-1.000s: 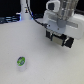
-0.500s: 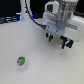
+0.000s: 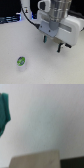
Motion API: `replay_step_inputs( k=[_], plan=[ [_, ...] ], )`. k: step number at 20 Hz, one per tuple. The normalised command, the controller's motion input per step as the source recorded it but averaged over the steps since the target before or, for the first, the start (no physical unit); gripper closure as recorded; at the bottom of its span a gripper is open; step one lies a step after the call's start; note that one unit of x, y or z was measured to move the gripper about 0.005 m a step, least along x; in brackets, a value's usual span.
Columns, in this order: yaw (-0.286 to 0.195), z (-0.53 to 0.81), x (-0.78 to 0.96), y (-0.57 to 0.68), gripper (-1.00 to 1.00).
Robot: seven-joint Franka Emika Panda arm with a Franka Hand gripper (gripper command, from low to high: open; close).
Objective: Open the kcup holder, insert the kcup into the holder, and close the kcup holder
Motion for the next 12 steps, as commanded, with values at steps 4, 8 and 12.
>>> replay_step_inputs(
  k=[4,8,12],
  plan=[
    [-0.210,0.13,0.13,-0.66,-1.00],
    [-0.221,0.10,0.09,-0.65,-1.00],
    [-0.232,0.06,0.06,-0.64,-1.00]
  ],
)
